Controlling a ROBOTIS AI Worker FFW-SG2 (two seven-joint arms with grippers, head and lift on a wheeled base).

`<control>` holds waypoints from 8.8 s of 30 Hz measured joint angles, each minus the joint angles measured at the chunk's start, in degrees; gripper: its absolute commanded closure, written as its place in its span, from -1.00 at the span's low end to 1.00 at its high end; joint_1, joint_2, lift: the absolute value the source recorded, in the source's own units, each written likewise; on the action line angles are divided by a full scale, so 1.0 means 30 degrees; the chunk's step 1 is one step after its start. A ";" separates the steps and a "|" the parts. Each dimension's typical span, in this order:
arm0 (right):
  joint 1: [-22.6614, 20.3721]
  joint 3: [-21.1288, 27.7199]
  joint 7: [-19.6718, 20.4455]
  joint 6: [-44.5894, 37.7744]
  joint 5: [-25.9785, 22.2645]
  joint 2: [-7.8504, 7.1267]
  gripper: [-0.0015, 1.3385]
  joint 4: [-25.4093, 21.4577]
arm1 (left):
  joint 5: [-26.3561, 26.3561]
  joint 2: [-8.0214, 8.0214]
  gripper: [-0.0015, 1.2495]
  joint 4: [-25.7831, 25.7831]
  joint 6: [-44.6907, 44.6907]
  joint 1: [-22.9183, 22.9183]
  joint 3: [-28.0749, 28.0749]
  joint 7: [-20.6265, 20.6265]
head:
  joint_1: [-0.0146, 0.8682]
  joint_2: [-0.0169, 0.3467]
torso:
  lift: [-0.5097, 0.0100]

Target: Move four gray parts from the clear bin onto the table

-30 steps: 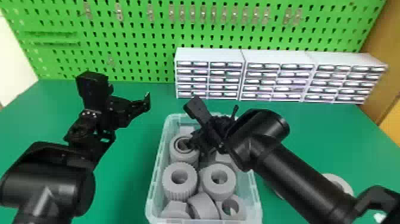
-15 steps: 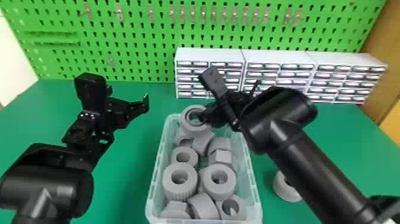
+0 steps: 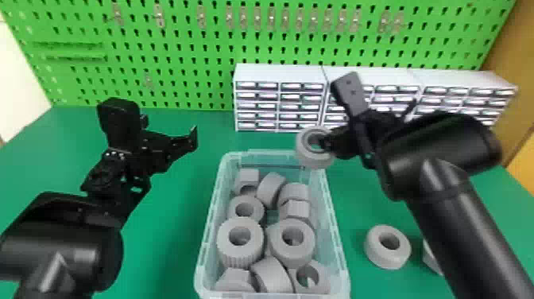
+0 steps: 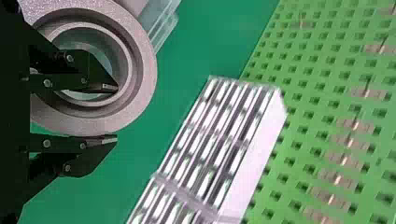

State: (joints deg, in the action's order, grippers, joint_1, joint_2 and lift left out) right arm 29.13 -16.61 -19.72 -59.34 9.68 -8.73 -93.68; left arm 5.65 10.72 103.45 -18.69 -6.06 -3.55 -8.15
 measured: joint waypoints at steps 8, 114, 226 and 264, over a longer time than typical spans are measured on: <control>-0.1376 0.2764 -0.0012 -0.0982 0.1342 -0.0094 0.75 -0.0698 | -0.0007 0.0000 -0.83 0.0000 -0.0009 0.0000 0.0085 -0.0182 | 0.57 -0.72 | 0.77; -0.1858 0.1771 0.0010 -0.2662 -0.0326 -0.0700 -0.29 -0.3905 | -0.0135 -0.0131 -0.82 0.0172 -0.0039 -0.0141 0.0507 -0.0184 | 0.57 -0.72 | 0.77; 0.4148 -0.9274 -0.0481 -0.4880 -1.0867 -0.0285 -0.29 0.3642 | 0.0486 -0.0552 -0.83 -0.0295 -0.0332 -0.0531 0.0161 -0.0214 | 0.57 -0.72 | 0.77; 0.4217 -1.0379 -0.2013 -0.1986 -0.9942 0.0069 0.62 0.6292 | 0.0551 -0.0557 -0.83 -0.0411 -0.0329 -0.0608 0.0060 -0.0214 | 0.57 -0.72 | 0.77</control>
State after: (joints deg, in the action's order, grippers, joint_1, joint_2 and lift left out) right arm 41.78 -47.75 -25.76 -65.29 -20.15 -8.52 -74.80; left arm 7.30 9.05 102.22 -19.68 -7.89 -3.38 -8.79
